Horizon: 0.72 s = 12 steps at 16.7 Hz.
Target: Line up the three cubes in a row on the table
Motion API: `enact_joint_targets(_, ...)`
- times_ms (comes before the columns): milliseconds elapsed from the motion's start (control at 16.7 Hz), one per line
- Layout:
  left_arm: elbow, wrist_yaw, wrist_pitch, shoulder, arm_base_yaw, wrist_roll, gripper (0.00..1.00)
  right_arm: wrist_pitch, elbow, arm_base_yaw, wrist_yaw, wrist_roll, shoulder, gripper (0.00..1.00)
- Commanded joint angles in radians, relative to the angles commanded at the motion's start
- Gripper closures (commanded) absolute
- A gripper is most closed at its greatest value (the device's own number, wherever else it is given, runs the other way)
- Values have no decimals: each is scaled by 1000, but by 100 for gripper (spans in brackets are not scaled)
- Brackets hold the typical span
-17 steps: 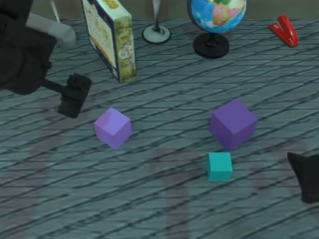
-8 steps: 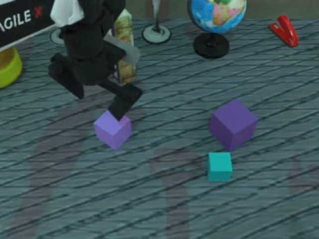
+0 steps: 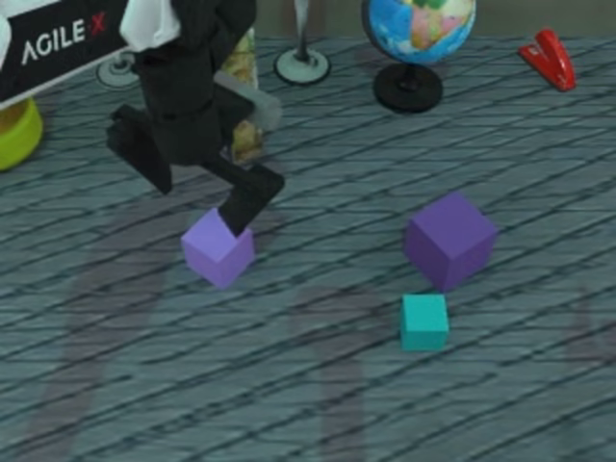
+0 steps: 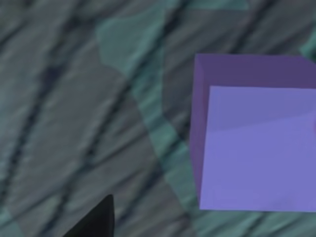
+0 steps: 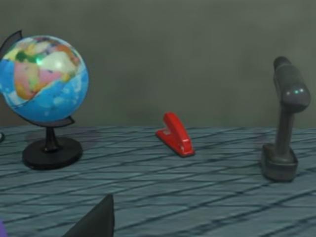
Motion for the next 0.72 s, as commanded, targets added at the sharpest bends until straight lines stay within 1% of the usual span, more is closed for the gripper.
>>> enact_joint_targets(180,-33,0,40,12,-3,3,0,0,0,0,0,0,0,0)
enact_joint_targets(540,-188,1,280,87,-3,4,0,0,0,0,0,0,0,0)
enact_joint_targets(720,-208,1,306,99,-4,4,0,0,0,0,0,0,0,0)
